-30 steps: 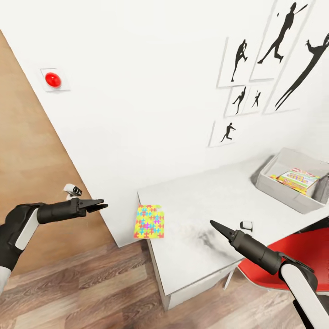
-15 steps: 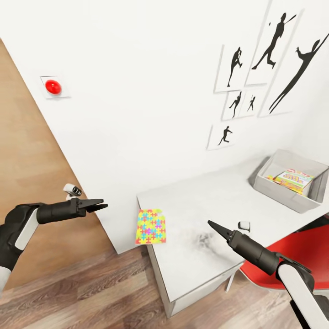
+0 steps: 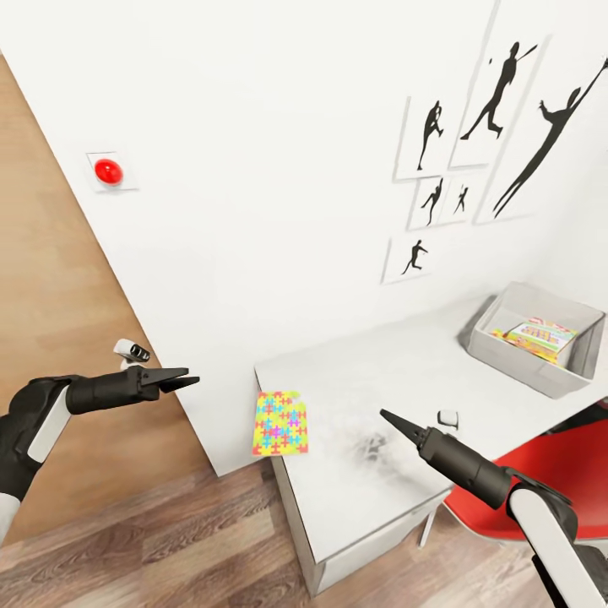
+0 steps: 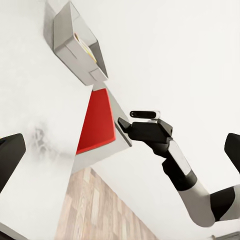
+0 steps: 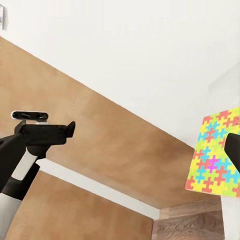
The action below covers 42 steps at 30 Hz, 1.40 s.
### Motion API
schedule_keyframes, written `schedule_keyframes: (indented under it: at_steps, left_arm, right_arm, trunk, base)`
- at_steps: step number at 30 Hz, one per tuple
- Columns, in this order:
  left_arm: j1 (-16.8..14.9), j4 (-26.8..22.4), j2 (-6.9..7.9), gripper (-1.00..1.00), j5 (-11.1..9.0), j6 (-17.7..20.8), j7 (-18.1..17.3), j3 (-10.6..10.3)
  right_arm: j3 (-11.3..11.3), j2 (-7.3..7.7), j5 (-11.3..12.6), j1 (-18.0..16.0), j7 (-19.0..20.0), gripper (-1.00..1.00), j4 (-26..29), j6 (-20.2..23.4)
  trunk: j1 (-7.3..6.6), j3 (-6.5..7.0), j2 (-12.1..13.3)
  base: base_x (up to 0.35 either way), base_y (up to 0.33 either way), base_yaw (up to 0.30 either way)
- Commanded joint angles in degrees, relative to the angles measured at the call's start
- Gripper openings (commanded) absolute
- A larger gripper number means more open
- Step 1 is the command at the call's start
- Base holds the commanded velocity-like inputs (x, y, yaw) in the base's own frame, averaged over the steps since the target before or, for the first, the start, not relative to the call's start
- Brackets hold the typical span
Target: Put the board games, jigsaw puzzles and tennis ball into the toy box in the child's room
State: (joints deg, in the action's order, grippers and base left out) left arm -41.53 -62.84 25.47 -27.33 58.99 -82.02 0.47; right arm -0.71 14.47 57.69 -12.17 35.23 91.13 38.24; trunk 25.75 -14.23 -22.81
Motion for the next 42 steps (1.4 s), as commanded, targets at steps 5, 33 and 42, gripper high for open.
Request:
schedule_keyframes:
  at_steps: [5, 33, 42]
  left_arm:
    - [-0.05, -0.01, -0.05, 1.0, -0.09, 0.6, -0.15, -0.03]
    - [-0.08, -0.01, -0.14, 1.0, -0.16, 0.51, -0.16, -0.11]
    - [-0.06, -0.01, -0.13, 1.0, -0.16, 0.51, -0.16, -0.11]
  right_arm:
    - [-0.15, -0.63, 0.03, -0.05, 0.08, 1.0, 0.01, 0.42]
    - [-0.19, -0.77, -0.12, -0.05, 0.2, 1.0, 0.01, 0.39]
    - [-0.17, -0.84, -0.12, -0.05, 0.11, 1.0, 0.01, 0.34]
  trunk:
    - [0.04, 0.37, -0.11]
    - [0.04, 3.03, -0.11]
    - [0.04, 3.88, -0.11]
  base:
    - [0.0, 0.0, 0.0]
    - [0.0, 0.0, 0.0]
    - [0.0, 0.0, 0.0]
